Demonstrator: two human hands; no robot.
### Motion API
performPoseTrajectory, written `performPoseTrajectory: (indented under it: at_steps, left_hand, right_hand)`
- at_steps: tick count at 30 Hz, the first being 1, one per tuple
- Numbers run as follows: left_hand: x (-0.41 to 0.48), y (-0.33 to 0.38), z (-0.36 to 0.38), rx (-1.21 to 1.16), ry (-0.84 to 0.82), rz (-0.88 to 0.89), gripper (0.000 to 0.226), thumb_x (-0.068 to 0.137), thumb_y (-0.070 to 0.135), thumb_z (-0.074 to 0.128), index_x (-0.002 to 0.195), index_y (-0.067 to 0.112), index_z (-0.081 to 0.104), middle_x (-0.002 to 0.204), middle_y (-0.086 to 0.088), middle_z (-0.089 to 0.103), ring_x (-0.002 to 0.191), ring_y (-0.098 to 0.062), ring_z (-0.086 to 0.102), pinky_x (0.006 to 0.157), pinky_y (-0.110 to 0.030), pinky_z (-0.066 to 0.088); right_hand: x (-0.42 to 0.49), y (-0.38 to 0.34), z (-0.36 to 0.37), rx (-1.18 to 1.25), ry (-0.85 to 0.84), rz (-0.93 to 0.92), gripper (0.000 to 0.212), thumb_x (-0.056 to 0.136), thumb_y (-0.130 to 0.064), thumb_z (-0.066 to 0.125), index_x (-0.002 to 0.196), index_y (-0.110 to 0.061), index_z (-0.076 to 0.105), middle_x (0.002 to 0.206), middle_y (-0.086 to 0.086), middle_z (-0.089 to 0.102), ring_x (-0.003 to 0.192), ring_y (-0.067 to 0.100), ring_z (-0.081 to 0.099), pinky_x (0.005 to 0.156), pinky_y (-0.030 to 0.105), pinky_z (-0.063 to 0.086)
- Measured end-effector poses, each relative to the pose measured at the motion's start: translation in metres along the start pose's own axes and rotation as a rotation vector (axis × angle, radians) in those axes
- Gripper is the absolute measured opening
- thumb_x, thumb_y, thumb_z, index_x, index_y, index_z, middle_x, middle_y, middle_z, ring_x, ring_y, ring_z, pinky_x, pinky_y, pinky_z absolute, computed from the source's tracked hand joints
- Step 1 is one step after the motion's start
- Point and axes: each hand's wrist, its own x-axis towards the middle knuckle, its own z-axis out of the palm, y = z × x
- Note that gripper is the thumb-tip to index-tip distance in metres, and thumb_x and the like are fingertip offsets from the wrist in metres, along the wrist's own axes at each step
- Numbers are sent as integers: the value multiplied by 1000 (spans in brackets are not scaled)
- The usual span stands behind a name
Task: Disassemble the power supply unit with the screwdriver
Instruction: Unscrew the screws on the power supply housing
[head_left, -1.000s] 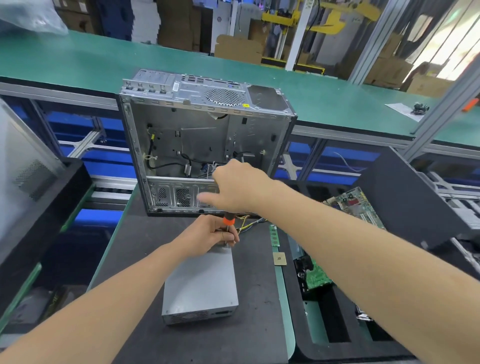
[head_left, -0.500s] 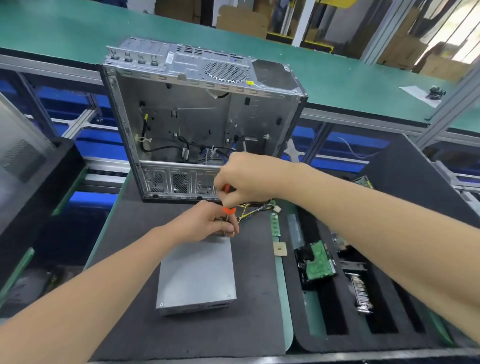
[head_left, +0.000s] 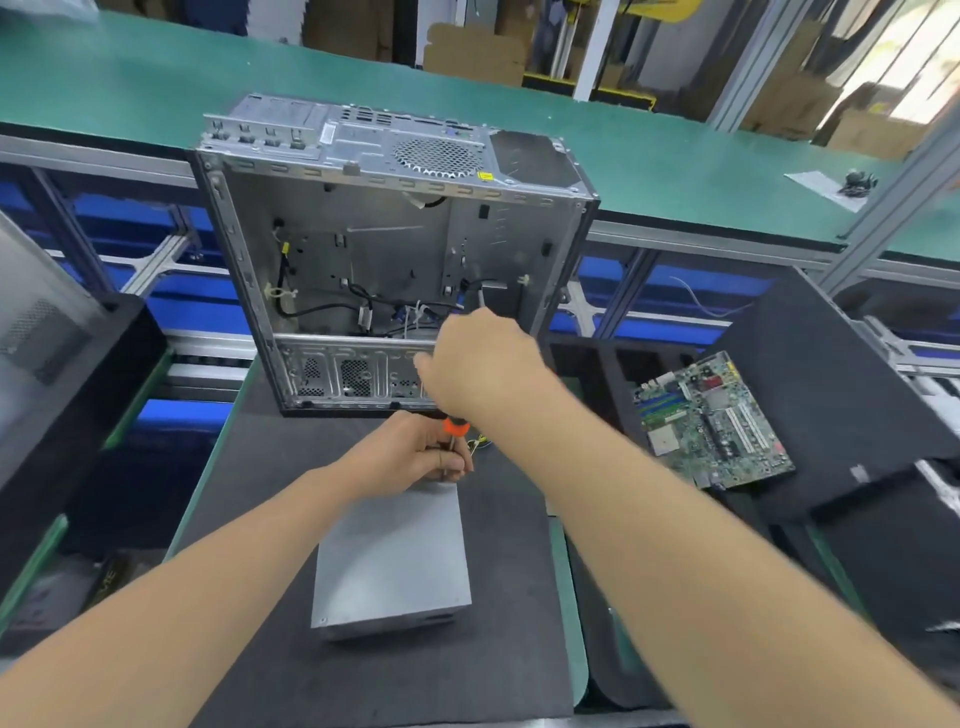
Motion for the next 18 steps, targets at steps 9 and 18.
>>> performPoseTrajectory:
  at_steps: [9,18]
  left_hand:
    - [1,10,-9,108,-46,20,21,100,4,64,95,19,77,84,5,77,85,-18,73,85,-30,59]
    - [-3,10,-4,113,-40,-27,19,101,6,65,92,16,78,84,9,77,85,-15,74,91,-39,61]
  right_hand:
    - [5,16,-13,-183,-98,-503,20,84,-21,62,69,-14,51,67,3,50,73,30,57,56,35,46]
    - [3,27,-18,-200,-111,-798,11,83,-24,61,78,-15,61,67,-1,58,69,24,49,69,40,51]
